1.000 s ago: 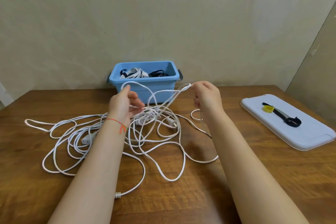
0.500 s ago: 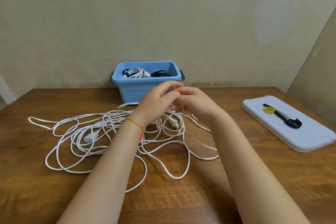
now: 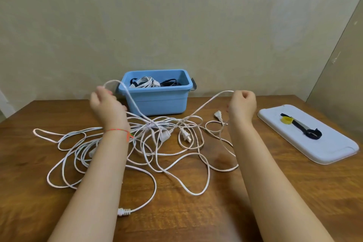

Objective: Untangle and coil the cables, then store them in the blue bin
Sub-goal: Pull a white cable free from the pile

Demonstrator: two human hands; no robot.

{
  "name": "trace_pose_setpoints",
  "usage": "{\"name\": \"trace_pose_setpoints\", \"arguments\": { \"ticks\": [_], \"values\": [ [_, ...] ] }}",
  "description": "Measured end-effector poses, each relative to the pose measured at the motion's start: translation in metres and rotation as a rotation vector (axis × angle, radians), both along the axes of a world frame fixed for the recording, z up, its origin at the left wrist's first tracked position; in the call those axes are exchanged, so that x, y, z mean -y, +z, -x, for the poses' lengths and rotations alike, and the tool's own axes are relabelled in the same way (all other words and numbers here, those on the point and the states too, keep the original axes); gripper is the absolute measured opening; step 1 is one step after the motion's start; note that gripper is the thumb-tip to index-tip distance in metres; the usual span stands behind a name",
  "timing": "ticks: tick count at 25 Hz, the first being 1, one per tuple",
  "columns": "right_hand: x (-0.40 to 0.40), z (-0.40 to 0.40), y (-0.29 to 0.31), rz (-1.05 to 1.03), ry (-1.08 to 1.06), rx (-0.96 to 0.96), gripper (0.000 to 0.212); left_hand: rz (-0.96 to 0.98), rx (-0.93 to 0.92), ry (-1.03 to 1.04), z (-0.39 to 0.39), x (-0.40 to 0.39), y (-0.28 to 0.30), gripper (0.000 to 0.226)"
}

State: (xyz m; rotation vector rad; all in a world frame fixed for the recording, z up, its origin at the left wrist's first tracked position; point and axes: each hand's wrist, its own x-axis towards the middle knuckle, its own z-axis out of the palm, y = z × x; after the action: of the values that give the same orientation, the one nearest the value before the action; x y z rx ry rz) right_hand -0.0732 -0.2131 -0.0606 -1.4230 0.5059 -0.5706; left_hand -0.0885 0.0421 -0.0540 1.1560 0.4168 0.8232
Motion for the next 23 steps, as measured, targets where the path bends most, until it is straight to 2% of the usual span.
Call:
{"name": "trace_pose_setpoints", "arguments": {
  "ticks": [2,4,5,7,8,10,12,14,15,17,18,19,21,22,23],
  "values": [
    [0.006,-0.003,-0.004,0.148,0.061,-0.123,0.015,-0.029,-0.068,-0.017,-0.005,-0.010,-0.003,0.027],
    [0.000,-0.004,-0.008,0.497,0.151,-0.298,0.028,-0.178,-0.182,-0.139,-0.006,-0.004,-0.008,0.026],
    [-0.009,-0.002,-0.009,0.677,0.183,-0.324,0.037,-0.245,-0.221,-0.200,-0.005,0.001,-0.010,0.028],
    [-0.025,0.005,-0.011,0.884,0.293,-0.212,0.048,-0.388,-0.249,-0.308,-0.002,0.008,-0.011,0.035],
    [-0.033,0.010,-0.010,0.926,0.394,-0.136,0.047,-0.474,-0.265,-0.361,0.001,0.009,-0.009,0.036],
    [-0.041,0.016,-0.009,0.974,0.629,-0.145,0.037,-0.713,-0.350,-0.416,0.001,0.008,-0.009,0.033],
    [-0.042,0.018,-0.008,1.071,0.772,-0.264,0.027,-1.009,-0.501,-0.381,-0.001,0.006,-0.016,0.021],
    [-0.038,0.021,-0.004,1.199,0.820,-0.352,0.017,-1.264,-0.659,-0.234,-0.004,0.004,-0.027,0.010],
    [-0.035,0.022,-0.002,1.251,0.836,-0.391,0.015,-1.325,-0.718,-0.145,-0.006,0.001,-0.033,0.010],
    [-0.029,0.024,0.001,1.306,0.890,-0.470,0.020,-1.303,-0.788,-0.009,-0.006,-0.004,-0.037,0.024],
    [-0.028,0.025,0.002,1.316,0.922,-0.491,0.019,-1.263,-0.769,0.047,-0.006,-0.006,-0.033,0.029],
    [-0.028,0.026,0.003,1.318,0.948,-0.485,0.016,-1.228,-0.671,0.107,-0.004,-0.006,-0.027,0.029],
    [-0.030,0.025,0.004,1.298,0.938,-0.391,0.014,-1.147,-0.269,0.180,0.005,0.002,-0.010,0.015],
    [-0.032,0.024,0.005,1.282,0.896,-0.323,0.013,-1.120,-0.052,0.148,0.011,0.009,0.000,0.008],
    [-0.034,0.023,0.006,1.262,0.838,-0.255,0.010,-1.104,0.102,0.028,0.018,0.019,0.009,0.007]
  ]
}}
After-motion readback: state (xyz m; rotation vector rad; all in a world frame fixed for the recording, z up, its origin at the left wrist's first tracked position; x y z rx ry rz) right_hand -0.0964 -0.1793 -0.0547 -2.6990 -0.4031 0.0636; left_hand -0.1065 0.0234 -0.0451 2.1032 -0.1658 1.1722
